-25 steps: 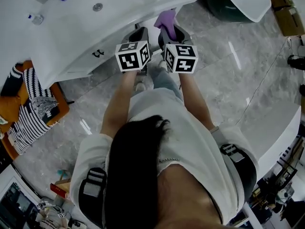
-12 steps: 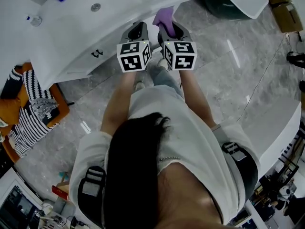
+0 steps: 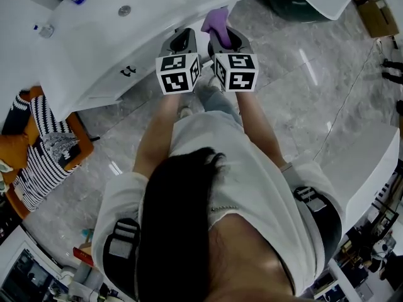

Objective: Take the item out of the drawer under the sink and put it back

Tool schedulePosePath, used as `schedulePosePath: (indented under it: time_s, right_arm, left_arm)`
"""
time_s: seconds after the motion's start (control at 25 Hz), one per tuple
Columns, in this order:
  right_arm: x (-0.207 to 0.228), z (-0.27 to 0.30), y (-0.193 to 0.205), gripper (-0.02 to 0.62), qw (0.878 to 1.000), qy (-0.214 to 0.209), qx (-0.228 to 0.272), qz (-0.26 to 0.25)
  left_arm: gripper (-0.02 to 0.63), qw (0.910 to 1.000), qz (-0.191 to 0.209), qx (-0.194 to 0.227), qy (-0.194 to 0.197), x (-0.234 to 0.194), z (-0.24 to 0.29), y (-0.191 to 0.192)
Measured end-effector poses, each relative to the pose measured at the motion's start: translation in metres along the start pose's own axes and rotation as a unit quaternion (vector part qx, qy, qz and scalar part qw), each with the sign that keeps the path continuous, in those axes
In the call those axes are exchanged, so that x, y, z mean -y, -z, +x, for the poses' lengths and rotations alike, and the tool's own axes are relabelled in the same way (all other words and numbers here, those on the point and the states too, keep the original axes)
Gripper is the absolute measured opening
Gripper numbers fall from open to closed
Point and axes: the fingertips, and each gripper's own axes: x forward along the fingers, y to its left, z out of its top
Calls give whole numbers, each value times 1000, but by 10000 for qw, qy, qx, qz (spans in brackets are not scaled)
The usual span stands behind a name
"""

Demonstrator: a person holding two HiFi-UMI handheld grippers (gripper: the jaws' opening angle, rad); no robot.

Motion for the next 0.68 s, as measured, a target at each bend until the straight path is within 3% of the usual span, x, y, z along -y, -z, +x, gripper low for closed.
schedulePosePath:
  time_s: [0.68]
  right_arm:
    - [4, -3, 5, 115, 9999, 147, -41, -48]
  left_arm:
    - [4, 9998, 136, -124, 76, 0, 4, 13]
